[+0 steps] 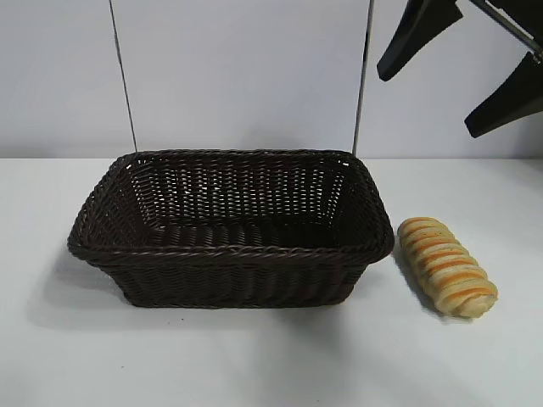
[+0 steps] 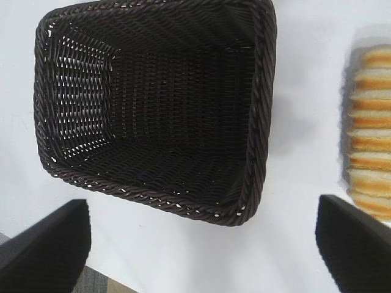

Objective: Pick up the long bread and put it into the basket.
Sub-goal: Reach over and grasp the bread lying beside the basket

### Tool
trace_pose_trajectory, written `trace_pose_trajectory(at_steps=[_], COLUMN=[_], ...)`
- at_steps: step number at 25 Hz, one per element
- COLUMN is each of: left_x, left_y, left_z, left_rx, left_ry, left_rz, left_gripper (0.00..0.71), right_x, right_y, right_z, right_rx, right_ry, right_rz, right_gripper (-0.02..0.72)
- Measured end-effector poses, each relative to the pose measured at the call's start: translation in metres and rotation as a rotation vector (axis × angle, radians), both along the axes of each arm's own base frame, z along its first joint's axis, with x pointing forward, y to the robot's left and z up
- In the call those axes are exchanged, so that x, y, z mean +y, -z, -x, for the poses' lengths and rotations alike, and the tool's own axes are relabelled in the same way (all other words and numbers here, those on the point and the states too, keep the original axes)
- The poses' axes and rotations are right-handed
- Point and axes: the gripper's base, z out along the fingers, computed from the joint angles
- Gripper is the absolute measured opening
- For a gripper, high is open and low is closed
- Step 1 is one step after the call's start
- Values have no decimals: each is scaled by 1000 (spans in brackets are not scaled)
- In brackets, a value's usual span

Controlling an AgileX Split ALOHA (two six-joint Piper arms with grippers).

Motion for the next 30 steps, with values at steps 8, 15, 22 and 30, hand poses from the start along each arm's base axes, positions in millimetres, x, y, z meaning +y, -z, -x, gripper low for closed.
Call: trace_pose_trajectory(at_steps=[8, 15, 22, 30], left_x=[-1, -1, 0, 0], left_y=[13, 13, 13, 13], left_z=[-6, -6, -1, 2], left_rx=[34, 33, -6, -28], left_ry=[-11, -10, 24, 28], left_rz=[19, 17, -45, -52], left_gripper=[694, 694, 694, 694], right_x=[-18, -30, -31, -31], right_y=[9, 60, 112, 141], right_z=[1, 8, 5, -13], right_rx=[-1, 43, 39, -10], right_ry=[-27, -28, 4, 31], right_rz=[246, 375, 388, 396], right_gripper=[694, 694, 694, 694])
